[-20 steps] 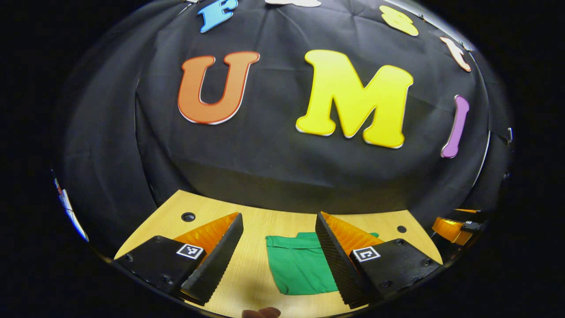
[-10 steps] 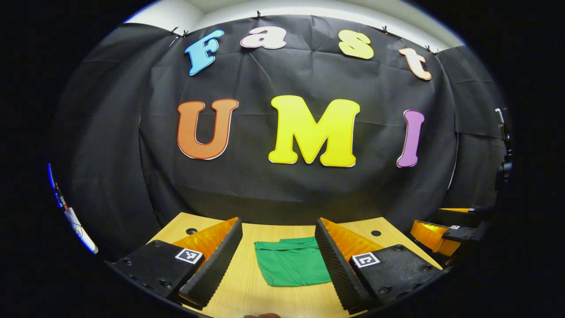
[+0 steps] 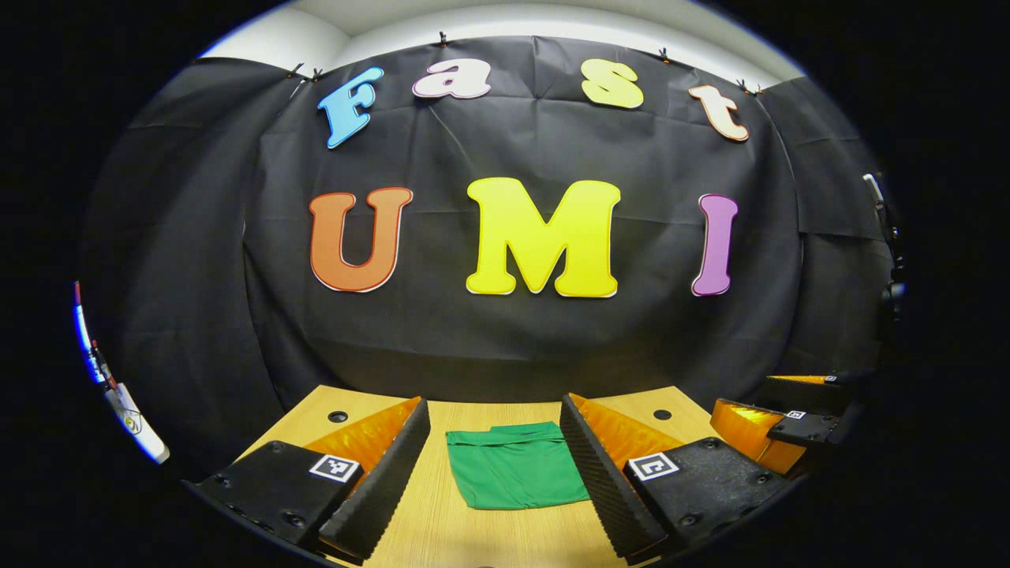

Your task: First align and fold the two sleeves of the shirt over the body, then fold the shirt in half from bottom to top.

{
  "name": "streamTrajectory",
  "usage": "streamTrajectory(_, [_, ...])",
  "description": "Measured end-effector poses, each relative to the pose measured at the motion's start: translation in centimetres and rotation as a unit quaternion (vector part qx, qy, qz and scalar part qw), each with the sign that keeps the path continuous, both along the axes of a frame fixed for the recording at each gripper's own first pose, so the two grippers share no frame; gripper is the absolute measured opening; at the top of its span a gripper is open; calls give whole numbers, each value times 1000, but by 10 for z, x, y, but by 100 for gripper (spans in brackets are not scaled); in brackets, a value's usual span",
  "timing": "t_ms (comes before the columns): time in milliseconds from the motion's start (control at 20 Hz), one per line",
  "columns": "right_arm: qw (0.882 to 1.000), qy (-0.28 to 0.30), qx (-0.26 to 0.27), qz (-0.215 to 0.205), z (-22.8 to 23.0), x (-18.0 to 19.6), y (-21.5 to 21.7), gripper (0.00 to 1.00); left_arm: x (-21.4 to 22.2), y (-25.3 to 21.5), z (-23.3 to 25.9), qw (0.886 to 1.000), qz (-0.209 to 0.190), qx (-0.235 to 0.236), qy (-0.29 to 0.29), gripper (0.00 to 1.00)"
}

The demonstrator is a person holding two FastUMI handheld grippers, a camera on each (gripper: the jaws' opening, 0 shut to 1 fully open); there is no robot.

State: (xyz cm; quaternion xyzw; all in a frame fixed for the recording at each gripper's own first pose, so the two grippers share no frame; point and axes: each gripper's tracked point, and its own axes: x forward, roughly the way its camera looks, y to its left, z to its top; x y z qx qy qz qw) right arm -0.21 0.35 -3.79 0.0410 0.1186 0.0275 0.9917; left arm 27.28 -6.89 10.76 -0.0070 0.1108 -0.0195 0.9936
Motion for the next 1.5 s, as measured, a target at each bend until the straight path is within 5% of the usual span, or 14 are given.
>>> streamTrajectory(1500, [999,-32,6,-15,25,14,-5,96,16,-8,3,1000,9,20,-9,100])
